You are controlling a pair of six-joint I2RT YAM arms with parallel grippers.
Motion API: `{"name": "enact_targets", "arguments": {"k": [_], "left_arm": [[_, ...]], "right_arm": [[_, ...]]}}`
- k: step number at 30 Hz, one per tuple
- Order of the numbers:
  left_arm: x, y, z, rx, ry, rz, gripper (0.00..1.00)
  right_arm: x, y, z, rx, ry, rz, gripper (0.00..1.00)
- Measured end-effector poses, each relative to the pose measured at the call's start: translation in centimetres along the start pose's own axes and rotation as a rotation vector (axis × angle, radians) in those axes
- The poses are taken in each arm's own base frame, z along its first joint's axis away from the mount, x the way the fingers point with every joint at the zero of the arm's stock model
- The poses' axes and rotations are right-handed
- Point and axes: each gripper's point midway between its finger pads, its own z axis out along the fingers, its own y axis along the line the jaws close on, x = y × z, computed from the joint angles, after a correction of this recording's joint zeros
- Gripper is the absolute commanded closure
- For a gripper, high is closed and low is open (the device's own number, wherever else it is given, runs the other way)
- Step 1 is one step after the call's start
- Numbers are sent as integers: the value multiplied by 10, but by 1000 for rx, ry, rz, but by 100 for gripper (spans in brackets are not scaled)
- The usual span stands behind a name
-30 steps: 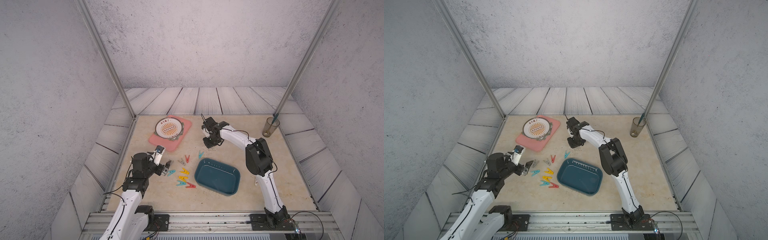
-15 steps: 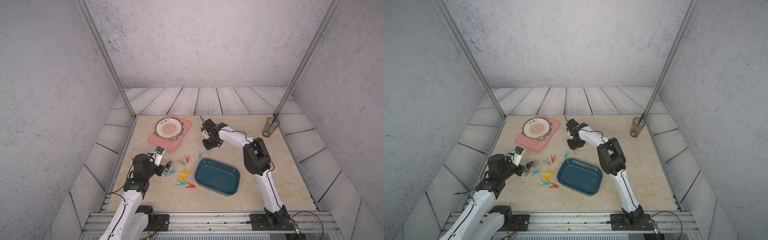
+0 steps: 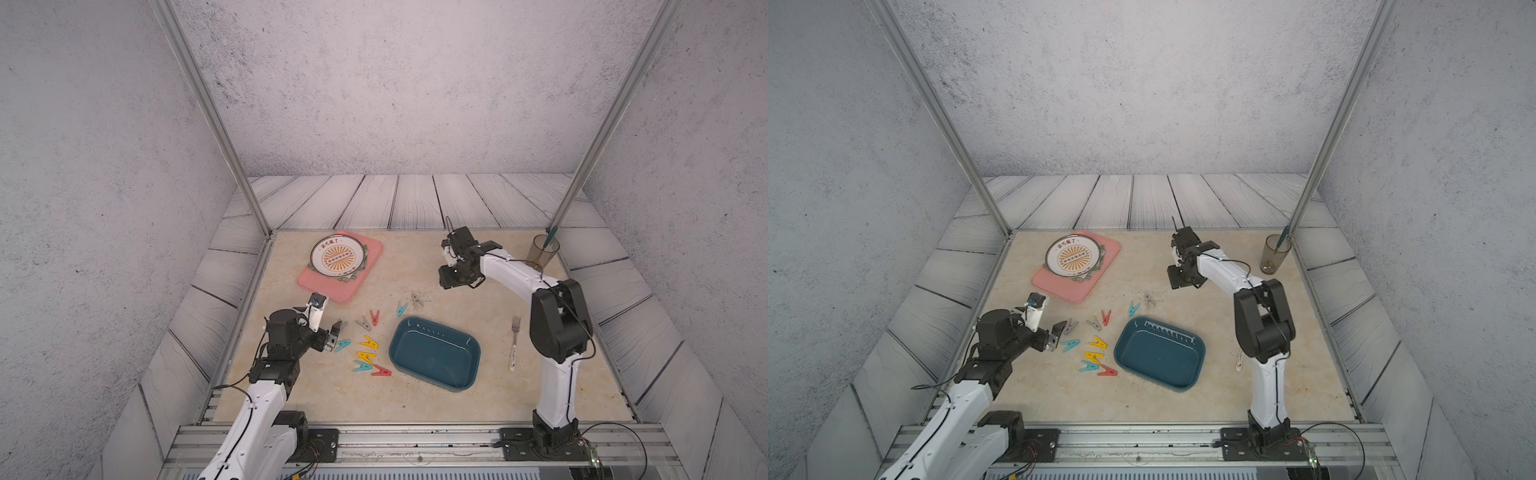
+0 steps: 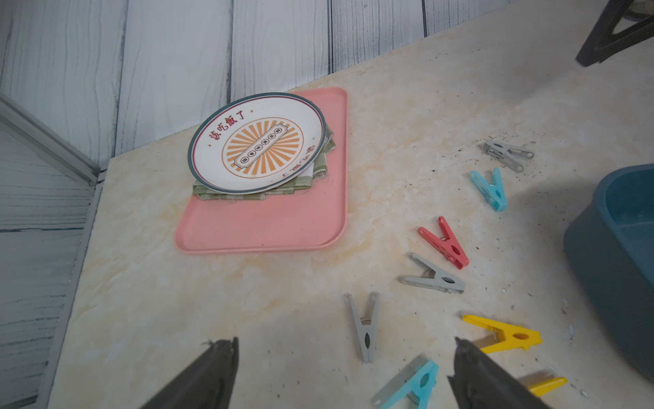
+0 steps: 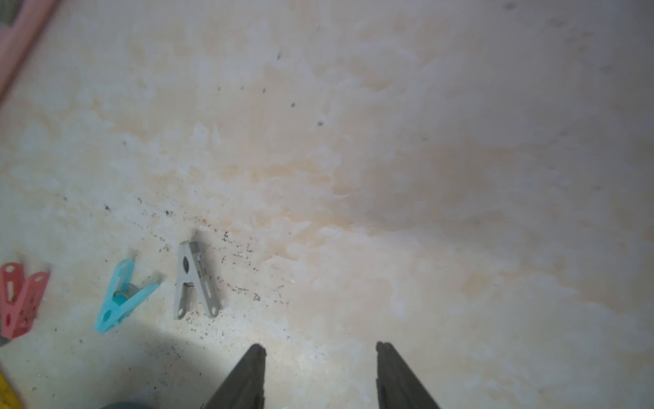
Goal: Take the clothespins out of the storage box
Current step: Place the clothespin at the center of the board, then reset both arms
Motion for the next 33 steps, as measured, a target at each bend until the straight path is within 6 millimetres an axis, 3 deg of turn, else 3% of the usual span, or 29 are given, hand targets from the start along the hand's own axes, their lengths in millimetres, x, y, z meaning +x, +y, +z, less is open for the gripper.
{"name": "enact_targets", "arguments": {"k": [5,11,16,23,27,33], "left_arm": [[2,7,5,-33,-1,-31,2],[7,16,16,-76,7,-62,2],[7,27,26,-121,3,-74,2],[22,49,47,-193,31,-119,2],[18,56,53,-208,-2,-133,2],[11,62,68,-202,-19,-137,2]], "right_arm": [[-2,-45,-50,74,-199,47,32],[23,-90,-77,196,-334,82,18],[48,-127,-79,282,-374,142,12],[90,-166,-62,372,-376,220,7],[95,-181,-60,400,-424,248,1],[87,-195,-52,414,-510,273,1]]}}
